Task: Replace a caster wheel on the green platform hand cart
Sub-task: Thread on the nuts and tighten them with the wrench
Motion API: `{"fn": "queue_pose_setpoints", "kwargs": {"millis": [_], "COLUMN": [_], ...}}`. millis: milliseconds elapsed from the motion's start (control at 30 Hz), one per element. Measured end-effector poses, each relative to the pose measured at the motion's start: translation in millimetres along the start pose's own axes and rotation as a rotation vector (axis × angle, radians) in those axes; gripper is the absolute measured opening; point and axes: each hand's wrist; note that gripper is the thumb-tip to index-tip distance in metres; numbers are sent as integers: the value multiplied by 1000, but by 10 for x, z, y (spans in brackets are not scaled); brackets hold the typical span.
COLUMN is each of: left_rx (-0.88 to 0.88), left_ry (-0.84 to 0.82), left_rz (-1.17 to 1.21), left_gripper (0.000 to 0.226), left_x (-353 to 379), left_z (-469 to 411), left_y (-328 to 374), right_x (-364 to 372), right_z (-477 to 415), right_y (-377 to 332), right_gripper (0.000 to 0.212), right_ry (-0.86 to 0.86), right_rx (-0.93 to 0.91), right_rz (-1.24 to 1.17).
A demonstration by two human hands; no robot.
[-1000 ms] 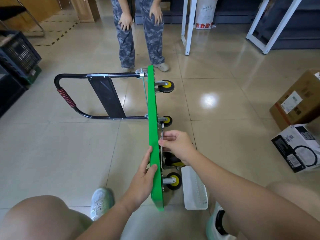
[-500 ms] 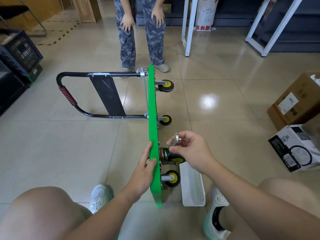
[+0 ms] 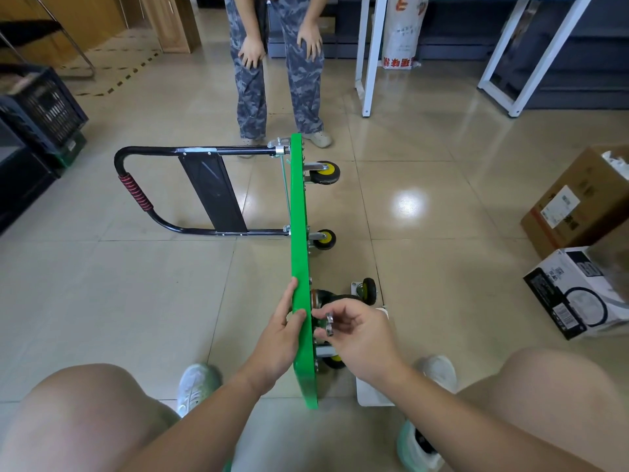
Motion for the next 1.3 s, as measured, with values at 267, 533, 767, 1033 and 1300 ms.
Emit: {"fn": "queue_pose_setpoints", "kwargs": {"millis": [267, 533, 767, 1033, 1300], "left_rx": [-9, -15, -1, -19, -18], "left_ry": [26, 8, -15, -15, 7], "left_rz": [-13, 4, 23, 19, 11], "left_gripper": [56, 56, 59, 58, 57], "left_x": [5, 0, -48, -56, -19], "left_z": [1, -21, -66, -78, -50], "left_y": [9, -34, -89, -104, -62], "right_x": [-5, -168, -236, -396, -399], "right_z": [-177, -869, -1177, -1146, -423], "right_y": [-50, -166, -78, -286, -387], "right_gripper": [45, 28, 18, 21, 30], "right_ry": [-19, -6, -59, -40, -60], "right_rx": [31, 142, 361, 281, 146], "right_rz": [-5, 115, -76, -114, 81]}}
Point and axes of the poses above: each hand's wrist, its own z-axis away from the middle knuckle, its own x-axis out of the palm, y = z × x, and after that the axes turned 10 degrees about -y, right-handed
